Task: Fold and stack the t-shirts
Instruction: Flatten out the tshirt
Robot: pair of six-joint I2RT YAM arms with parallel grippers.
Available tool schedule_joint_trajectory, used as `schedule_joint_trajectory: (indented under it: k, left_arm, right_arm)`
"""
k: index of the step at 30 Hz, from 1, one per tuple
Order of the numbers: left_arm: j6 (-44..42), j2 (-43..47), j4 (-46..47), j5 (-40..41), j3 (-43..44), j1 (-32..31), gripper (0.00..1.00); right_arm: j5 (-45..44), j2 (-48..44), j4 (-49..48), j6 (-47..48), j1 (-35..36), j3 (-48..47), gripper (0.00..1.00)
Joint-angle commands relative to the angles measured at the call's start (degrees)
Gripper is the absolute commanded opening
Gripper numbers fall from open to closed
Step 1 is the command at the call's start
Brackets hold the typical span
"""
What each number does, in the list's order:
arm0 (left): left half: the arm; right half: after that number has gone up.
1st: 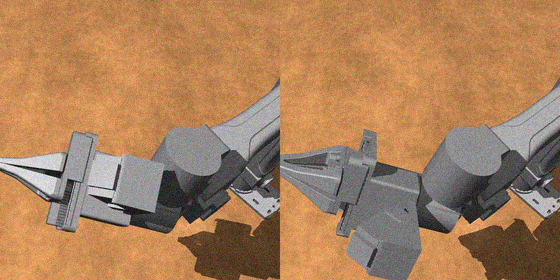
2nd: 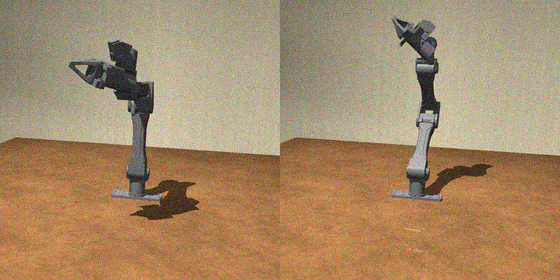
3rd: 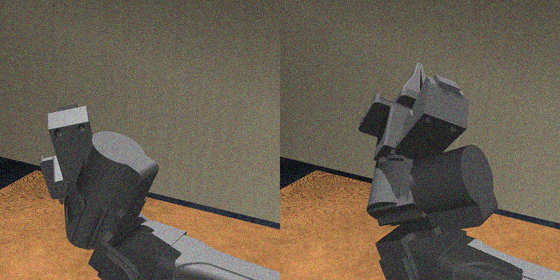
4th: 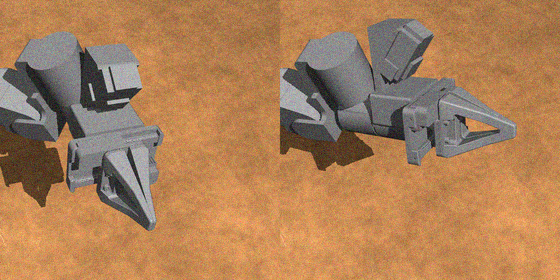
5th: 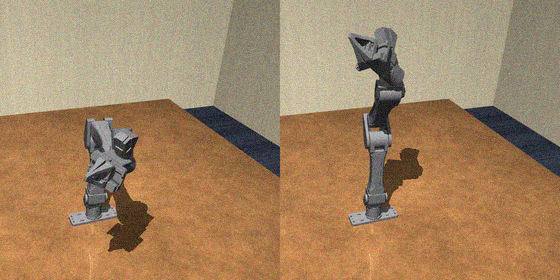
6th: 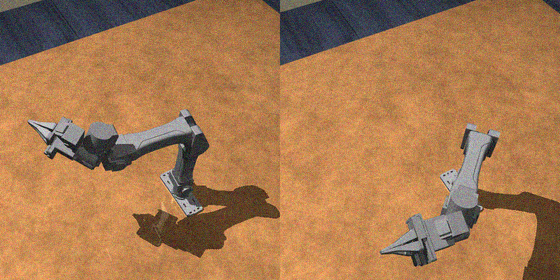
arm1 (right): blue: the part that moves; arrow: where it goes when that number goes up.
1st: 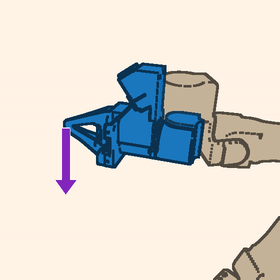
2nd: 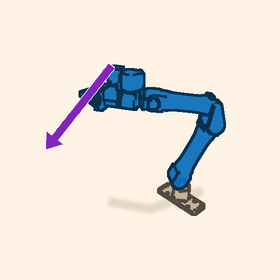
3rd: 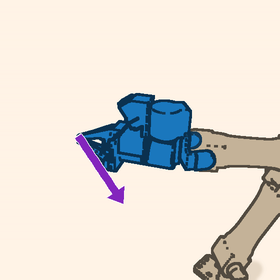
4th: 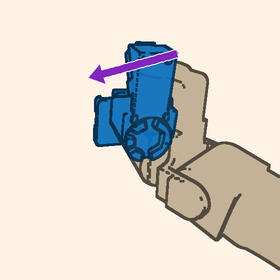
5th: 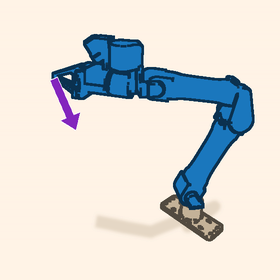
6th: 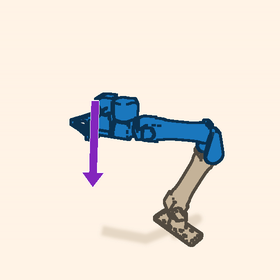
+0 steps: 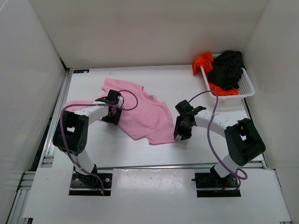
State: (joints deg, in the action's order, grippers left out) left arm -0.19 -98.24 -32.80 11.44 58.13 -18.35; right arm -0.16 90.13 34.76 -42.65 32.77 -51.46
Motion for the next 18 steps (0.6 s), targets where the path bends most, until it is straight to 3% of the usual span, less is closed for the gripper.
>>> schedule_joint_trajectory:
  k: [1, 5, 10, 16, 18]
  left_arm:
    - [0.2, -0.9, 0.5, -4.1, 2.3, 0.4, 0.54]
    - [0.2, -2.9, 0.5, -3.6, 4.1, 0.9, 0.43]
    - [0.2, -3.6, 0.5, -2.5, 4.1, 0.9, 0.1]
    - [0.2, -1.9, 1.1, -1.2, 3.0, 2.9, 0.1]
    - [0.2, 0.9, 1.1, 0.1, 2.3, 2.9, 0.1]
  right_arm:
    - [1.0, -2.9, -0.3, 1.3, 0.4, 0.2, 0.47]
    - [1.0, -3.6, -0.8, 2.5, 1.1, -0.3, 0.47]
    - [0.5, -4.1, -0.8, 3.0, 1.1, -1.4, 0.48]
    - [2.8, -3.6, -2.5, 4.2, 1.6, -1.4, 0.51]
    - [4.5, -3.6, -3.1, 5.2, 1.6, -1.4, 0.56]
